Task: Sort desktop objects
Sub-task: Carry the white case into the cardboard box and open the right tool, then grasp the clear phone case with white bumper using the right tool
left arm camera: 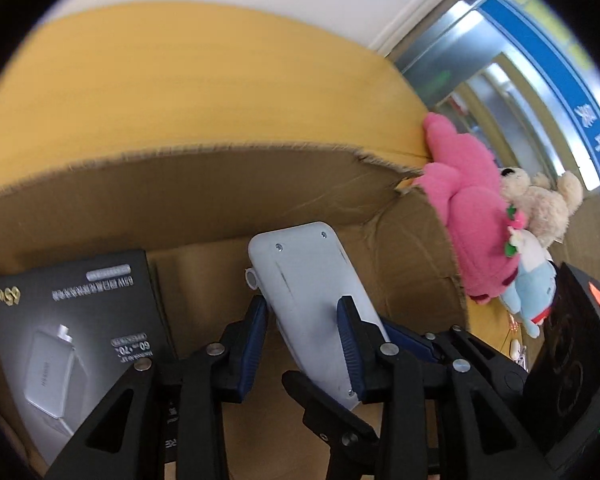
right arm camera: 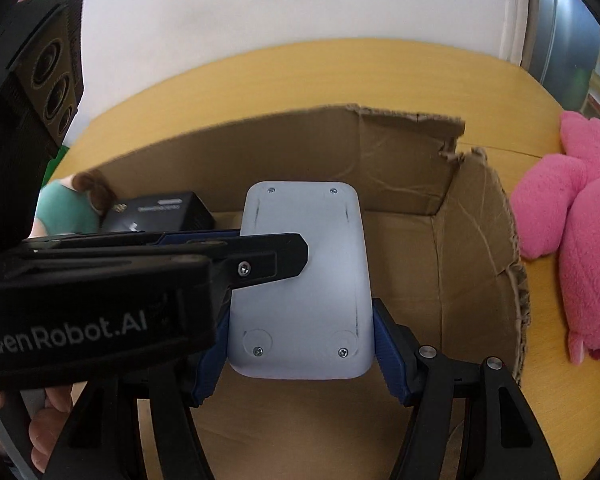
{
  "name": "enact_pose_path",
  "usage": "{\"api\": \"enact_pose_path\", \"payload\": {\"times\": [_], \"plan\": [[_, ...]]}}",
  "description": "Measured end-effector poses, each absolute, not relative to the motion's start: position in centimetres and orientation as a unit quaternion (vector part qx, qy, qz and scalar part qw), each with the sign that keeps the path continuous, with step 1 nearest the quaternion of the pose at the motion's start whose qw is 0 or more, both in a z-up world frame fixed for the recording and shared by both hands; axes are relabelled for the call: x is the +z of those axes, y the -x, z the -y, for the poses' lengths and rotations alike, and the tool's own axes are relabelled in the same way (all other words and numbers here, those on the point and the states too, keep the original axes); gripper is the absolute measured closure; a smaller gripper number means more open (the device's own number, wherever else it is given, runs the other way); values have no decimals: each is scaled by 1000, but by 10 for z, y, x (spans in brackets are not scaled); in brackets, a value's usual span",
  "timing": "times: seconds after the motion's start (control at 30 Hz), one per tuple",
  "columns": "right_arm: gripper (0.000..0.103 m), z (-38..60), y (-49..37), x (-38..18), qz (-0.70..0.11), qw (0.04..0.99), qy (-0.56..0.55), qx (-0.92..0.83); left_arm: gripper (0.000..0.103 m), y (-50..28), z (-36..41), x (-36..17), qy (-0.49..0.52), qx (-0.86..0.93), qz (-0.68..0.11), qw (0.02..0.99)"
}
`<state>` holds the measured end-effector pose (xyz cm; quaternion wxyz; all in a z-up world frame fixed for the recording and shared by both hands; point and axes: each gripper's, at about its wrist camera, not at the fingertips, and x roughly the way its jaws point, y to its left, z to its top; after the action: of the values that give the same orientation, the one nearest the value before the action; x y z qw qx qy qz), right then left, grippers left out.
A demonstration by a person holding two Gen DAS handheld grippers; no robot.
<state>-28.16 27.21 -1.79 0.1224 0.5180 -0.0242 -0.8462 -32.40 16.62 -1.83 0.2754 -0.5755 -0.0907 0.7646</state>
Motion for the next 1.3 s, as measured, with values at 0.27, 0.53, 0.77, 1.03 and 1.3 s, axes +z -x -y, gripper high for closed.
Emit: {"api": "enact_pose_path", "payload": {"times": [0.27,0.53,0.77,1.03,1.3], "plan": [[28,-275,269,-1,31,125,-503,-855,66,302,-153,23,541,800,59,253],[14,-286,187,70,8,132,-426,-895,40,208,-105,132,386,895,14,221],[1,-275,80,128,-25,143,-338,-930,23,88,-74,186,257,949,-26,178],[1,-268,-9,127,-44,114,-308,-944,23,-10,-51,172,244,957,-33,153],[65,-252,-48,111,-44,158,-321,-933,73,-52,-25,154,252,953,-1,166]]}}
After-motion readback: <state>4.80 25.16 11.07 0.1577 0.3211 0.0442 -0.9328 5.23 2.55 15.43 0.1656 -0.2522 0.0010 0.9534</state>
